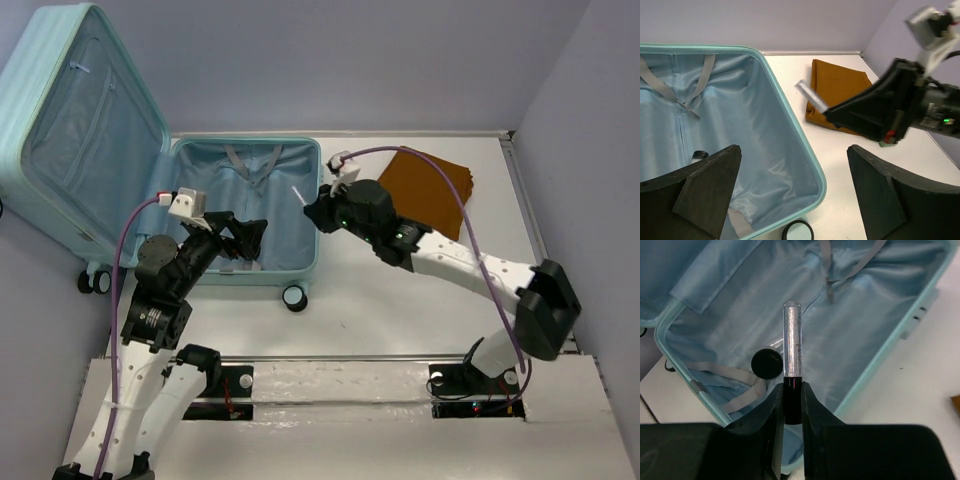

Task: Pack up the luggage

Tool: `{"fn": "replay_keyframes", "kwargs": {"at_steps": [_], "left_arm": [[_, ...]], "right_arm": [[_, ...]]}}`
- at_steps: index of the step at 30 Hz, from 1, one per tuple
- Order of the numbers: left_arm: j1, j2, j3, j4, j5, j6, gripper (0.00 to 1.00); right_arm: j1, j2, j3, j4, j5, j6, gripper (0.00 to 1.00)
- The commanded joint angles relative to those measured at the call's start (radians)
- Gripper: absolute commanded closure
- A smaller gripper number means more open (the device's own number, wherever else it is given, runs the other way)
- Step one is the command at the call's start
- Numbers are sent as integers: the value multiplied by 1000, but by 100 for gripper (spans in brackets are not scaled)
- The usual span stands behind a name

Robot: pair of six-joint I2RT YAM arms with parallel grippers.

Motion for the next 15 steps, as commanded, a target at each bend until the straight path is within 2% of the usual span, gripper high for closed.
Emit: {"fn": "replay_keyframes", "kwargs": {"at_steps": [1, 2, 3, 4, 5, 8, 11, 14, 15], "left_arm": [[4, -16, -14, 39, 9, -12, 1], [4, -16, -14, 39, 7, -14, 1], [4, -16, -15, 41, 7, -12, 1], [3, -16, -15, 39, 10, -12, 1], [3, -16, -15, 41, 14, -14, 1], [-4, -27, -15, 41, 17, -15, 1], [-17, -42, -14, 41, 14, -15, 1], [-34, -58, -12, 39, 6, -14, 1], [-48, -62, -12, 38, 6, -12, 1]], "right_arm": [[10, 204, 202, 6, -186, 17, 71], [10, 239, 222, -3, -168, 22, 55], [10, 243, 235, -14, -148, 23, 20], [10, 237, 238, -14, -127, 25, 7], [10, 206, 229, -20, -61, 23, 0], [-44, 124, 172, -38, -22, 52, 0], [-212, -31, 10, -78, 24, 120, 1], [-341, -176, -162, -228, 103, 187, 1], [-424, -212, -264, -276, 117, 206, 2]]}}
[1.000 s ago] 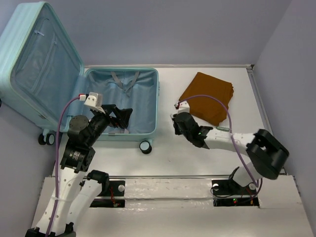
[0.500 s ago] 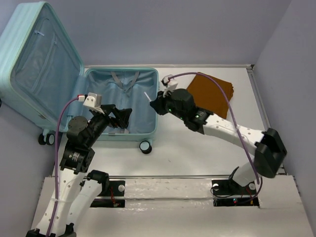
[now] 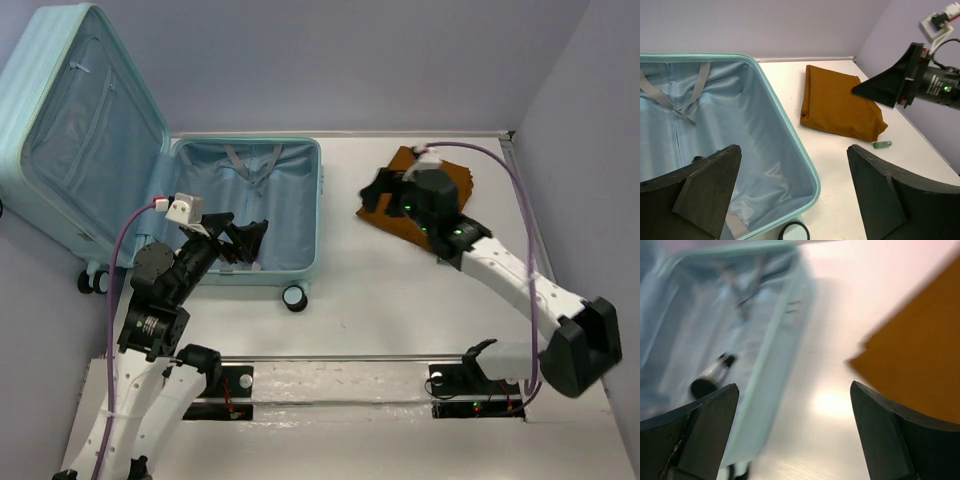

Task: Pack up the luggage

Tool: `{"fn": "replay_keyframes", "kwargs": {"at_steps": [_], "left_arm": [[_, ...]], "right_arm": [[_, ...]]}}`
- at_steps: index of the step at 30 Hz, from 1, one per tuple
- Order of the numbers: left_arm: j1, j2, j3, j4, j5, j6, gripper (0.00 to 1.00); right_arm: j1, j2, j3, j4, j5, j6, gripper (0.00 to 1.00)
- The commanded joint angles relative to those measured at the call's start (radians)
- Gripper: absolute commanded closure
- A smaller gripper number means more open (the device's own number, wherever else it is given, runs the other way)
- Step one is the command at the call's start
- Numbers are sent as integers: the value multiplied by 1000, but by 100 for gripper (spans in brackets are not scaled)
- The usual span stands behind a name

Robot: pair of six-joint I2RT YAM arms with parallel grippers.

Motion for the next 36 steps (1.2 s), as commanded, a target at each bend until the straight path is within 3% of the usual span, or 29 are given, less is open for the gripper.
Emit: {"fn": "replay_keyframes", "kwargs": {"at_steps": [1, 3, 7, 13, 16, 21, 36], "left_arm": [[-39, -34, -9, 38, 8, -10, 1], [-65, -43, -7, 36, 2, -9, 1], [-112, -63, -4, 30, -19, -4, 1], [-171, -102, -2, 26, -41, 1, 1], [-188, -120, 1, 22, -52, 2, 1], [-226, -137, 2, 18, -64, 5, 1], [-251, -165, 7, 10, -82, 11, 1]], "right_arm": [[-228, -204, -258, -191, 133, 138, 4], [-352, -272, -407, -205, 129, 184, 10], [-516, -346, -525, -220, 95, 230, 23], [-641, -289, -515, -230, 38, 289, 27], [-650, -283, -544, -230, 9, 342, 30], [-662, -278, -506, -249, 130, 364, 32], [-673, -41, -400, -263, 115, 355, 38]]}}
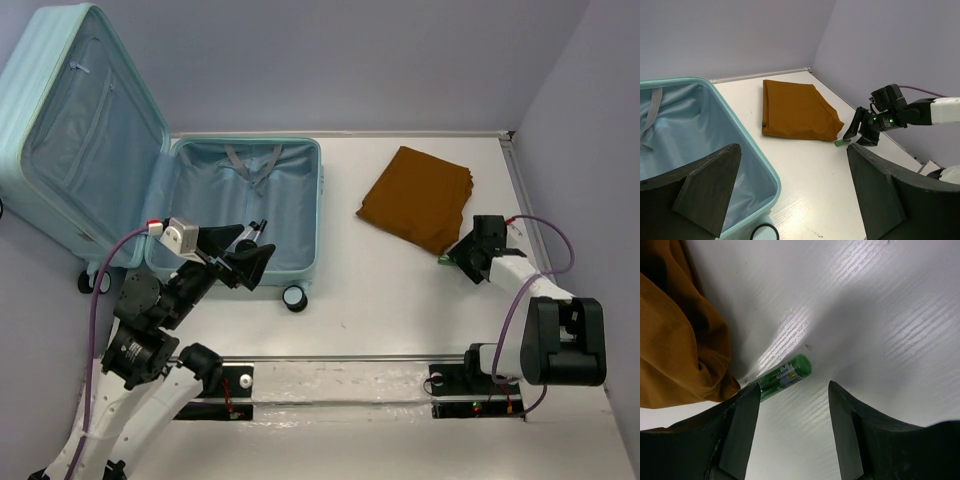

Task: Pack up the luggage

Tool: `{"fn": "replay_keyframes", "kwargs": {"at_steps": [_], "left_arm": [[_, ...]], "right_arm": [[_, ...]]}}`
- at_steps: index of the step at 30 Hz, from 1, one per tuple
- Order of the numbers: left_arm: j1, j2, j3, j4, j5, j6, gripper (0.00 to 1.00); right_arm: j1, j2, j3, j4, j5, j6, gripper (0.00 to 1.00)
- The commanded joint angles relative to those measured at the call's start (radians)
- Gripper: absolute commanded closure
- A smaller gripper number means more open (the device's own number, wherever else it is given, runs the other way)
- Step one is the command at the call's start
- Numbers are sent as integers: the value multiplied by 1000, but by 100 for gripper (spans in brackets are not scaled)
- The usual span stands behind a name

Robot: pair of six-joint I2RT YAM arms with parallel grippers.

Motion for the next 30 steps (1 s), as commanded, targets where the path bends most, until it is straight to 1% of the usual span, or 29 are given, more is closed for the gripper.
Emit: {"fn": "replay_keyframes", "kwargs": {"at_steps": [1, 3, 5, 7, 8, 9, 11, 12, 15, 18, 19, 21, 22, 24, 25, 26, 28, 29, 30], "left_arm": [[-6, -11, 7, 20, -4, 8, 1], [-6, -13, 7, 20, -4, 8, 1], [-6, -16, 7, 20, -4, 10, 1], [-6, -19, 7, 20, -4, 10, 1], [-6, -20, 7, 20, -4, 10, 1], [-6, -22, 7, 19, -6, 11, 1], [-6, -27, 7, 19, -12, 10, 1], [-6, -27, 7, 17, -12, 11, 1], [-6, -33, 8, 16, -18, 13, 1], [-6, -33, 8, 16, -18, 14, 1], [-6, -31, 8, 16, -19, 14, 1], [-6, -30, 8, 16, -26, 13, 1], [-6, -27, 10, 10, -47, 8, 1], [-6, -19, 11, 5, -73, -5, 1], [-6, -16, 11, 4, -91, -12, 1], [-5, -11, 11, 4, -104, -21, 1], [3, -7, 7, 7, -127, -47, 1], [6, 1, 7, 7, -131, -50, 1], [8, 6, 5, 8, -134, -55, 1]], "right_arm": [[-5, 49, 69, 13, 11, 3, 38], [-5, 72, 75, 18, 6, -2, 39], [-5, 105, 73, 25, -27, -18, 42], [-5, 137, 59, 51, -81, -56, 47], [-5, 148, 56, 56, -133, -70, 50], [-5, 155, 53, 56, -150, -81, 53], [-5, 148, 23, 60, -175, -92, 57], [-5, 137, 10, 71, -202, -100, 61], [31, 93, -5, 56, -202, -120, 75], [54, 39, -16, 25, -253, -132, 85], [54, 18, -23, 21, -264, -135, 93], [79, -50, -45, -10, -276, -144, 93], [79, -150, -53, -21, -282, -149, 93], [88, -266, -45, -64, -319, -146, 93], [88, -367, -33, -74, -339, -143, 93], [99, -404, -14, -79, -389, -124, 93], [157, -432, 62, -58, -428, -83, 93], [198, -412, 94, -23, -437, -71, 93], [252, -380, 136, -22, -437, -65, 93]]}}
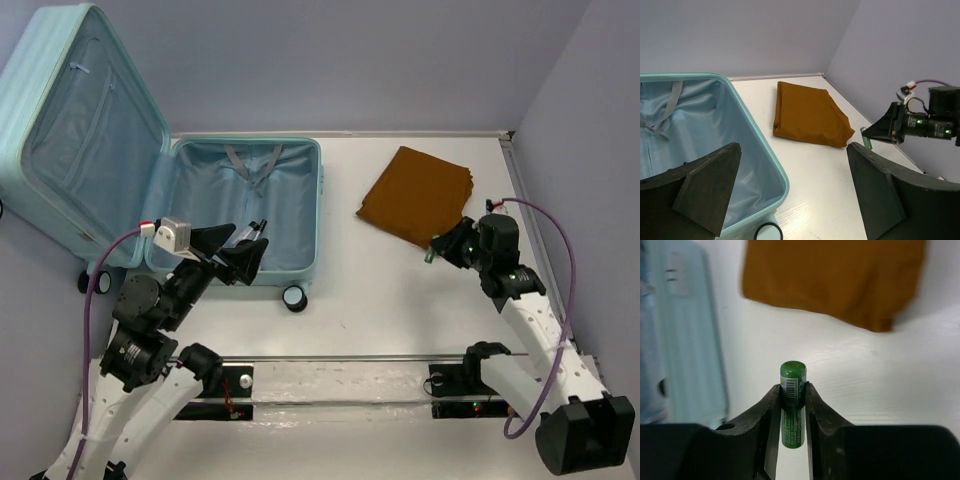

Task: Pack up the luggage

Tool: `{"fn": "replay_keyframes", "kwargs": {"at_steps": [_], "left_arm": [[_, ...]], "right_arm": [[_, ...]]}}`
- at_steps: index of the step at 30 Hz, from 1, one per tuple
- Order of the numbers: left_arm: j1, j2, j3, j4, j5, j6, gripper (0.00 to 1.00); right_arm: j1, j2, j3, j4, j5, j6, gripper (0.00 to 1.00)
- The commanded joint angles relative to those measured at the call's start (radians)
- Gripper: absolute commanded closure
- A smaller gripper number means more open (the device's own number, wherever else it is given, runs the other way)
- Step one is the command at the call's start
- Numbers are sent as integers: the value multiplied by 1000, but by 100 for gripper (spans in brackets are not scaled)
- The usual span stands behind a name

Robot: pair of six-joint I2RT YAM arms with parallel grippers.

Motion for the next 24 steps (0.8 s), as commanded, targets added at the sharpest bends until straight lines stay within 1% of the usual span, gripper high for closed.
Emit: {"fn": "replay_keyframes", "kwargs": {"at_steps": [1, 2, 3, 4, 5, 7, 8, 9, 10, 11, 12, 13, 14, 15, 16, 18, 19, 20, 21, 22, 23, 24], "left_arm": [[7, 30, 4, 30, -51, -41, 1], [13, 44, 1, 35, -47, -42, 1], [17, 50, -1, 36, -42, -41, 1], [20, 55, -4, 36, -36, -42, 1], [31, 62, -4, 36, -35, -39, 1], [42, 64, -8, 36, -45, -38, 1], [53, 64, -9, 36, -54, -35, 1], [54, 64, -10, 35, -64, -35, 1], [56, 65, -10, 29, -82, -32, 1], [57, 70, -10, 29, -91, -29, 1], [57, 73, -10, 26, -97, -26, 1], [57, 75, -10, 21, -100, -27, 1], [59, 84, -9, 20, -100, -27, 1], [59, 88, -9, 18, -100, -26, 1], [59, 93, -9, 17, -100, -26, 1], [59, 110, -7, 18, -94, -29, 1], [62, 116, -9, 21, -85, -32, 1], [60, 134, -9, 23, -62, -38, 1], [62, 144, -10, 27, -45, -47, 1], [63, 157, -10, 41, 2, -70, 1], [63, 185, -10, 50, 33, -82, 1], [63, 199, -10, 59, 56, -93, 1]], "right_arm": [[191, 75, 190, 88, -76, 45, 93], [329, 186, 302, 106, -53, 33, 93], [394, 252, 369, 128, -4, 20, 93], [451, 321, 438, 139, 6, 3, 93], [529, 468, 581, 150, 4, -30, 93], [594, 616, 729, 176, -28, -55, 93], [639, 688, 880, 176, -37, -79, 93], [658, 757, 958, 173, -45, -90, 91], [672, 882, 1033, 161, -71, -99, 75], [681, 938, 1104, 144, -86, -115, 57], [681, 983, 1170, 127, -97, -121, 36], [681, 1036, 1255, 94, -74, -127, 2], [651, 1044, 1273, 72, -39, -154, 0], [626, 1041, 1253, 70, -37, -161, 0], [594, 1026, 1220, 72, -40, -162, 0], [516, 936, 1120, 89, -42, -155, 0], [429, 896, 1004, 93, -7, -161, 0], [378, 817, 947, 95, 15, -172, 0], [324, 779, 895, 93, 73, -179, 0], [272, 746, 846, 90, 111, -190, 0], [159, 715, 755, 89, 149, -196, 0], [99, 678, 720, 92, 142, -198, 0]]}}
